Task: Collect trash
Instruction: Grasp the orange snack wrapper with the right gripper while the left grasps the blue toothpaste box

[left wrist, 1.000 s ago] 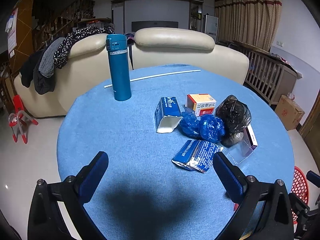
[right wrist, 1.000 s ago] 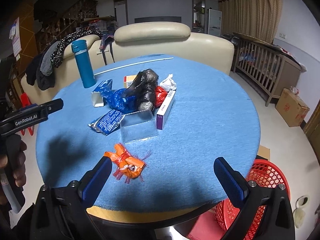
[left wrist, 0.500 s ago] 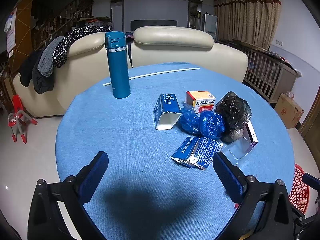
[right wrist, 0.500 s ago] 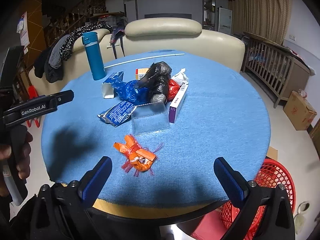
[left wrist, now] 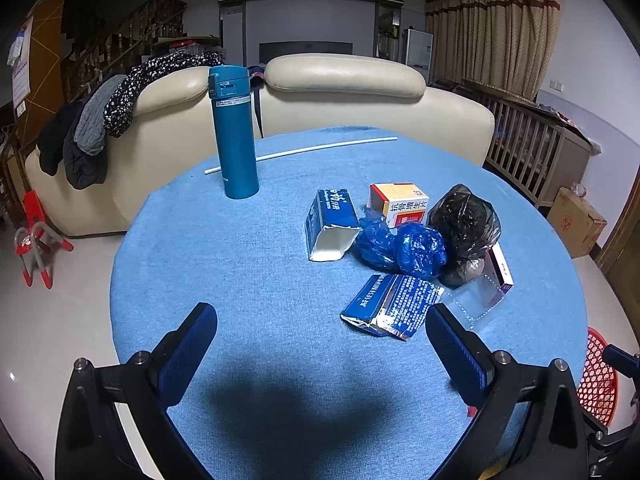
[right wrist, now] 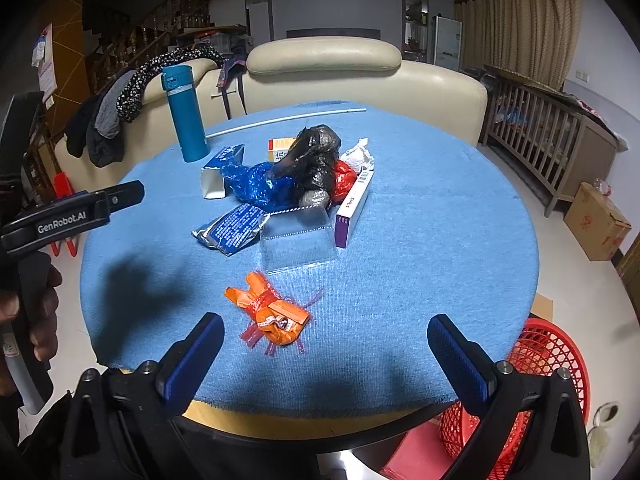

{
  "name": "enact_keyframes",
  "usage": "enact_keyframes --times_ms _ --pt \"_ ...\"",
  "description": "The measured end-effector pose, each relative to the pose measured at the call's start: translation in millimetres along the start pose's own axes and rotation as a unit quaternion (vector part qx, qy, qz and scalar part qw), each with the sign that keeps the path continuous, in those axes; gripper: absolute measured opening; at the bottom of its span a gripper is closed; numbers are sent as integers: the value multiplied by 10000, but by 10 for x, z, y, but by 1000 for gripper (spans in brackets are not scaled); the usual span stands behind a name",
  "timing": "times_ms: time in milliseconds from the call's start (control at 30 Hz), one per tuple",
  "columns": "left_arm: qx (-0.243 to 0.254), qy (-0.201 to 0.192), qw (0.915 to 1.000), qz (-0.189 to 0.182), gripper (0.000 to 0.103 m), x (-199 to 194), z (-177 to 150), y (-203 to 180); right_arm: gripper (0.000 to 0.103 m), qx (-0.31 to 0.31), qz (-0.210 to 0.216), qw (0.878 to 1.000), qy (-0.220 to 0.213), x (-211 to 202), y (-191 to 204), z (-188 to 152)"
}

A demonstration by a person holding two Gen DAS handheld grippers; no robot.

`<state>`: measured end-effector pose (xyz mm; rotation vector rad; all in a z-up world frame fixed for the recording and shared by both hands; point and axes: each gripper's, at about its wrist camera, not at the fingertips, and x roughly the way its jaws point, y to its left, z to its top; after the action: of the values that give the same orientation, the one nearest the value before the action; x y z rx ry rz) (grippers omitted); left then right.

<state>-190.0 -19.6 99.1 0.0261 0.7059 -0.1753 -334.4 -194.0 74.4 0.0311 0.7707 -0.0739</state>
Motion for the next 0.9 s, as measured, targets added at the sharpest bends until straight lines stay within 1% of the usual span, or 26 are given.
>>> enact_keyframes --times_ms 100,200,333,467,500,600,633,667,700,733,767,833,900 --pt "-19 44 10000 -10 103 45 -39 18 102 -42 56 9999 85 67 9 -38" --pt "-21 137 9999 -32 103 124 -86 33 102 -110 150 9995 265 200 37 -95" --pt "3 320 9995 -56 103 277 -148 47 94 -244 273 9979 528 433 102 -115" --pt "86 478 9987 -121 103 411 -183 23 92 -320 399 9966 652 655 153 -35" --pt "128 512 9985 -145 103 445 -187 12 90 -342 452 9960 693 728 166 1" --pt "242 607 9977 -184 103 537 -185 -21 80 -415 587 9941 814 918 216 67" --pt "272 644 9974 -198 103 568 -179 -31 73 -430 613 9934 871 972 227 80" --pt "308 680 9970 -217 103 600 -170 -44 69 -443 664 9920 974 1038 234 86" --pt "374 715 9964 -244 103 641 -155 -73 63 -517 630 9924 924 1059 252 88" --pt "416 733 9961 -258 103 666 -143 -93 46 -545 657 9922 912 1066 259 94" --pt "492 767 9954 -290 103 710 -123 -135 32 -506 698 9923 895 1067 241 103" --pt "606 839 9940 -349 103 791 -88 -219 32 -278 849 9919 899 1068 157 125" --pt "713 898 9923 -463 103 886 -52 -308 32 -141 836 9927 855 1058 52 115"
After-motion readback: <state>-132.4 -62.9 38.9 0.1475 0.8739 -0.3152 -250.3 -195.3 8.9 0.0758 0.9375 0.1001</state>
